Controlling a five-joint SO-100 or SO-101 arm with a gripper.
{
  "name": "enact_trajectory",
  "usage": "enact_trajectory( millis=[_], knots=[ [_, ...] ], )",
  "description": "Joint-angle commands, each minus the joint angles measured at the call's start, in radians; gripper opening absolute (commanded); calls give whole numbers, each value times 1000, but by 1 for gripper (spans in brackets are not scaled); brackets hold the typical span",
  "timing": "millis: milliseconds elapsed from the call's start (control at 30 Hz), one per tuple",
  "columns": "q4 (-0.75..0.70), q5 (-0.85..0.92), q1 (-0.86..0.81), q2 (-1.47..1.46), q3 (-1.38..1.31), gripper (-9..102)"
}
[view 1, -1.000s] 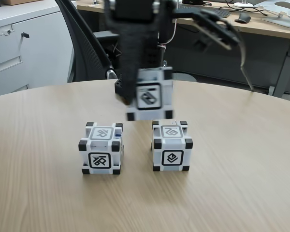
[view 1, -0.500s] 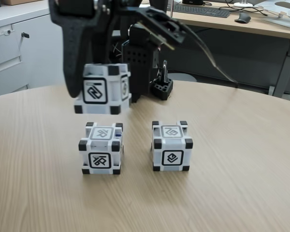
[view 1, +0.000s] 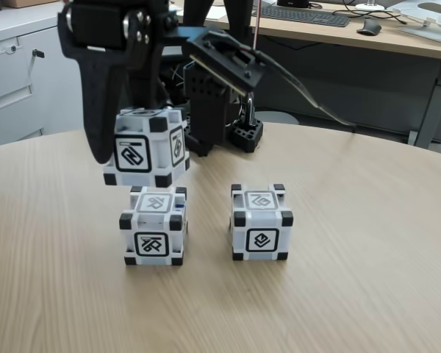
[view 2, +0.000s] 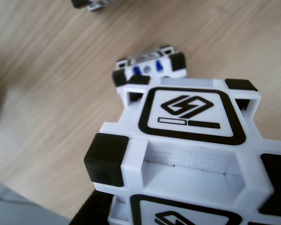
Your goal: Stack cubes from left to right.
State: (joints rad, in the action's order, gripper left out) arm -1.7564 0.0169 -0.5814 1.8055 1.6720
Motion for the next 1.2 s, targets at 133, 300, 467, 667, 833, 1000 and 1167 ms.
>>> enact_trajectory(
  millis=[133,300,467,667,833,1000,1167],
  knots=[
    [11,-25,-6,-18,-3,0],
    [11,-48,-6,-78,-3,0],
    [11,-40,-6,-95,-3,0],
    [11,-14,-5,-95,-3,2],
    [11,23,-5,-95,-3,40],
    [11,37,-5,-95,-2,46],
    [11,52,2,-95,-2,48]
  ],
)
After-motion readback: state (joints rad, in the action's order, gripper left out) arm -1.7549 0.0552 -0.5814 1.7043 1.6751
